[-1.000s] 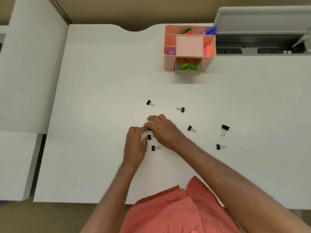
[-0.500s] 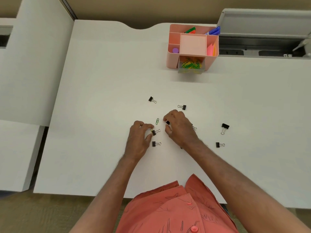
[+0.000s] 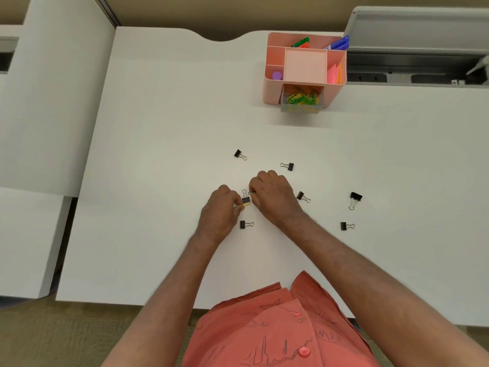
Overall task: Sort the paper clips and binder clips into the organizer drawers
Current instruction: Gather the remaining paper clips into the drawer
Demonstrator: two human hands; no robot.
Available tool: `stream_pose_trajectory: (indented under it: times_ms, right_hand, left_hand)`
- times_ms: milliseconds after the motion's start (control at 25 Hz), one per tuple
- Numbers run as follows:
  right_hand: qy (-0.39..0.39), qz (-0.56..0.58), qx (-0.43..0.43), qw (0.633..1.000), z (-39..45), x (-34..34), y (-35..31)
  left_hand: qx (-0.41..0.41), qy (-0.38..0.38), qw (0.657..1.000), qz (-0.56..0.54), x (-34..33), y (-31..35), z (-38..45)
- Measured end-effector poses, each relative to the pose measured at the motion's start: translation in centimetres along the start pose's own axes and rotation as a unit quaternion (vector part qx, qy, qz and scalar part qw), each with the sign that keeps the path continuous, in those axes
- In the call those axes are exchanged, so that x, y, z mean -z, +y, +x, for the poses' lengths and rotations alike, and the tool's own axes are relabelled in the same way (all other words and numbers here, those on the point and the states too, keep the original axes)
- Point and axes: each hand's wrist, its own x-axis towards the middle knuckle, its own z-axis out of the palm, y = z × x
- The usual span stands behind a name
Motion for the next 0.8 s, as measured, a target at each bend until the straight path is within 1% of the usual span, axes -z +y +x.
stream_pose_trajectory:
  times_ms: [160, 280, 400, 480, 560, 720, 800]
  right_hand:
    - [-0.068, -0.015, -0.036, 0.997, 0.4, 0.9, -0.4]
    - [-0.076, -0.040, -0.045, 0.995, 0.4, 1.3, -0.5]
    - [-0.098, -0.067, -0.066, 0.991, 0.3, 1.7, -0.8]
    - [-0.123, -0.055, -0.091, 0.987, 0.5, 2.2, -0.7]
    - [-0.139, -0.037, -0.109, 0.984, 0.6, 2.5, -0.6]
    - [-0.137, -0.022, -0.107, 0.985, 0.2, 2.4, -0.6]
    - [-0.116, 0.034, -0.118, 0.986, -0.4, 2.6, 0.0]
  left_hand:
    - [0.006, -0.019, 0.999, 0.028, 0.5, 0.4, 0.3]
    - [0.008, -0.023, 0.999, 0.024, 0.7, 0.7, 0.3]
    - [0.016, -0.038, 0.998, -0.044, 1.2, 0.6, 0.3]
    - [0.040, -0.043, 0.993, -0.105, 1.4, 0.8, 0.3]
    - [0.067, -0.030, 0.984, -0.160, 1.4, 1.3, 0.1]
    - [0.100, 0.008, 0.968, -0.232, 1.3, 2.7, 0.4]
    - [0.103, 0.016, 0.963, -0.249, 1.5, 3.5, 0.8]
